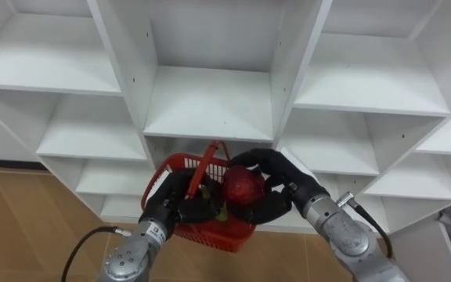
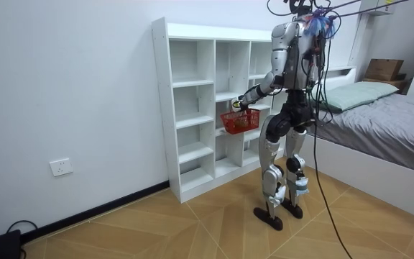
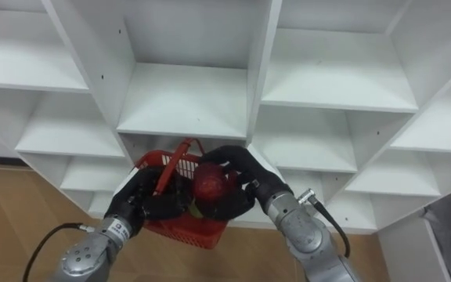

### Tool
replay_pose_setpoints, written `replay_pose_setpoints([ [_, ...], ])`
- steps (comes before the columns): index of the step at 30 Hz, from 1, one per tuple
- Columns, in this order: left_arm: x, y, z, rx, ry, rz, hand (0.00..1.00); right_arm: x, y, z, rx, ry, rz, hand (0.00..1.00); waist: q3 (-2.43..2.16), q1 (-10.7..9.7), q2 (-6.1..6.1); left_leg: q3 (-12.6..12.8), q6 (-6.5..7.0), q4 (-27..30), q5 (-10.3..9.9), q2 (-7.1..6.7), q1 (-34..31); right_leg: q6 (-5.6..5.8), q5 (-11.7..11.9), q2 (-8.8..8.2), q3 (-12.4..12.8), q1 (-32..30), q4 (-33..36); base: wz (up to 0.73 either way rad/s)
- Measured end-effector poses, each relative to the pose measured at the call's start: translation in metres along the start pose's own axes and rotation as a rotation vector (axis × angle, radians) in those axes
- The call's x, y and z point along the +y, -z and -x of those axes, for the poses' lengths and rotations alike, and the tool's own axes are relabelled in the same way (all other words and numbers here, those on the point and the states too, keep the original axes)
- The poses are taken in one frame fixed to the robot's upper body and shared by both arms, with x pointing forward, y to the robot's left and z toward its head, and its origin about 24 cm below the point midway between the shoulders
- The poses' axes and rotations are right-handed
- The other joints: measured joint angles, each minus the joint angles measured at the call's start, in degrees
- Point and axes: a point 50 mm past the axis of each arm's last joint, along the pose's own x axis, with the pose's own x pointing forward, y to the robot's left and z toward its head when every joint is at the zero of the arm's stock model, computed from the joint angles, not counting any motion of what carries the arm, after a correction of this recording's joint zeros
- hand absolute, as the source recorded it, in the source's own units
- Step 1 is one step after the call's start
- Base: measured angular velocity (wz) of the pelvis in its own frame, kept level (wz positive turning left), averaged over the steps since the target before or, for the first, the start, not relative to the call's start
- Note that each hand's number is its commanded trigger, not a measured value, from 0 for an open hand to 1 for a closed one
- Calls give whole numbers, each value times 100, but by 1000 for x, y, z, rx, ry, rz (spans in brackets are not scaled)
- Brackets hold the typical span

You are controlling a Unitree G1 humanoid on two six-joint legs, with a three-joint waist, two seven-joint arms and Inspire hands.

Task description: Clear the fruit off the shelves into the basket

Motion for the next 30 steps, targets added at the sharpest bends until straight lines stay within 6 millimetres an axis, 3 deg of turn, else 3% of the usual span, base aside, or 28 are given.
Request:
replay_pose_setpoints([
  [4,0,0,0,1,0,-1,100,0,0,0,1,0,11,100,23,2,34,0,-1,0,-6,2,2,0,0,1,-1,3,2,0],
  [7,0,1,0,5,1,-1,100,1,0,0,3,-2,14,100,75,1,115,0,5,1,-24,3,-2,0,1,32,-6,-1,10,0],
  [17,0,3,2,12,10,-8,100,2,3,2,13,0,8,100,67,-7,132,-16,5,18,-24,3,-18,0,1,32,-16,-2,17,0],
  [26,0,4,2,24,25,-40,100,5,10,7,36,16,-8,100,28,-13,189,-30,5,47,-24,5,-37,-1,1,35,-21,-1,20,0],
  [27,0,4,2,25,27,-47,100,5,11,7,37,16,-9,89,28,-10,188,-35,5,52,-24,5,-41,-1,1,36,-22,-1,22,0],
  [28,0,4,2,25,29,-57,100,5,11,7,38,16,-9,68,28,-9,187,-38,5,54,-24,5,-42,-1,1,36,-22,-1,24,0],
  [29,0,4,2,26,32,-65,100,6,11,8,40,16,-10,2,28,-9,187,-40,5,58,-24,5,-43,-1,1,36,-22,-1,28,0],
  [30,0,4,2,26,34,-75,100,6,12,8,41,16,-11,0,27,-9,187,-41,5,61,-24,5,-43,-1,2,37,-22,-1,32,0],
])
